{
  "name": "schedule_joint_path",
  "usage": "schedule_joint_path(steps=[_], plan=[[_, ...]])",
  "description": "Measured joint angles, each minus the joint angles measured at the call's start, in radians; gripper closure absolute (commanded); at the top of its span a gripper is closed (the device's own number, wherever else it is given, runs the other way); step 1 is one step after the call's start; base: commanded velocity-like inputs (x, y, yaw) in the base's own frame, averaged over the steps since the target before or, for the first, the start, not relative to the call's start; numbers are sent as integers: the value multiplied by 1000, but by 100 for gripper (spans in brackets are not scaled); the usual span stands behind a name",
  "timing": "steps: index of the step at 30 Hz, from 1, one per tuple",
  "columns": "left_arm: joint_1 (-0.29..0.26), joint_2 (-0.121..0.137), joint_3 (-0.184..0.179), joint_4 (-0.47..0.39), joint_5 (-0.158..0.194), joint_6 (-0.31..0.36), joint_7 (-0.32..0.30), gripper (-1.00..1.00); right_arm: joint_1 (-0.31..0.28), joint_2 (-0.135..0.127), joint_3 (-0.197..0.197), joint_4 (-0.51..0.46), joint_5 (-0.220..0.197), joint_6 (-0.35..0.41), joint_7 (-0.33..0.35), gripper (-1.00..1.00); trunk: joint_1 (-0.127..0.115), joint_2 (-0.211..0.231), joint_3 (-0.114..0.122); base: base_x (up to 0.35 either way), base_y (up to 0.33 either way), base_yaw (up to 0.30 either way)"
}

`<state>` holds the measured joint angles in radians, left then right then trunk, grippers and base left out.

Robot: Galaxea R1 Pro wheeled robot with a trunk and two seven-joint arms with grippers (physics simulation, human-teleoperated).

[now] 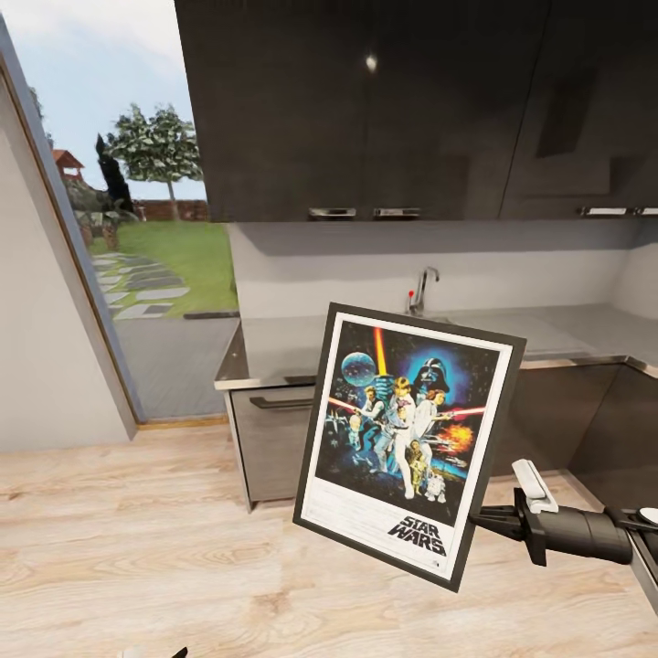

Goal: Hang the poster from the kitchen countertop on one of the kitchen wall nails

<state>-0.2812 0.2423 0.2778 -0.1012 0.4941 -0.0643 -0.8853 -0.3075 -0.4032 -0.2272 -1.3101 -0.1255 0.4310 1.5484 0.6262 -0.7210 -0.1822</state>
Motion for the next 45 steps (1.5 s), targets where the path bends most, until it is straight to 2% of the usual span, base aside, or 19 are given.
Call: schedule_joint_path(steps=[45], plan=[[0,0,0,0,0,0,0,-100,0,0,0,0,0,0,0,100,-173,316,142,0,0,0]])
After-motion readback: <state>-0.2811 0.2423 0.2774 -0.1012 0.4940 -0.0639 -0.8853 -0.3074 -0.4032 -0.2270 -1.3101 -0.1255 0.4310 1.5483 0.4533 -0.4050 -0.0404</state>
